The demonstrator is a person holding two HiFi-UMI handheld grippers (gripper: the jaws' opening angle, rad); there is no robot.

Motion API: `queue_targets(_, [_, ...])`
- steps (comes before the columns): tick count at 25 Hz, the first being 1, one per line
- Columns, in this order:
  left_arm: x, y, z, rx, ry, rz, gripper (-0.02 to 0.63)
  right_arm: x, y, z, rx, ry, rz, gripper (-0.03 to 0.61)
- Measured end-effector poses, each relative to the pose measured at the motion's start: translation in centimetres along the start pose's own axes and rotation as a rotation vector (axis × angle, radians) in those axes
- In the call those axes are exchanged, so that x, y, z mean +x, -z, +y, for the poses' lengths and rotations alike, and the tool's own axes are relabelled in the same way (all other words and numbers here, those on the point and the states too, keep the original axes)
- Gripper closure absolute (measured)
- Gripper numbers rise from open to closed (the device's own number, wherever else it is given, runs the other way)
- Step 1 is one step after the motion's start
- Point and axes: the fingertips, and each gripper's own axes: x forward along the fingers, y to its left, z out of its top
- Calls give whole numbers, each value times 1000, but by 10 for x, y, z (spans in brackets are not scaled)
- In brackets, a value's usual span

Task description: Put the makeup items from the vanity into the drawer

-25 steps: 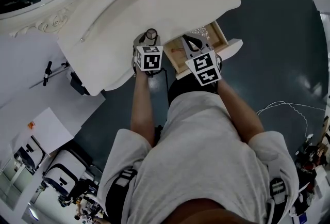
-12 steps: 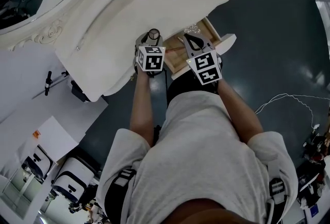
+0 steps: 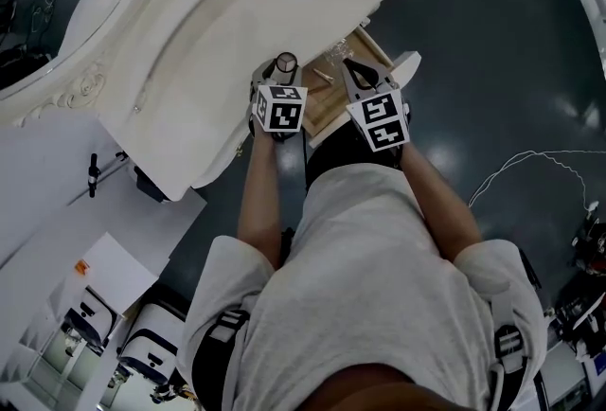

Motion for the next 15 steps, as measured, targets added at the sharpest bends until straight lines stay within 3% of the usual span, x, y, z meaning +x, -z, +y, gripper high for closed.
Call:
queue_targets(7, [5,-19,-28,69,47,-14,399,-7,13,-23,45,38,17,563])
queue_targets(15, [11,-20,-66,92,120,-4,399,-16,29,-49,90,79,35,563])
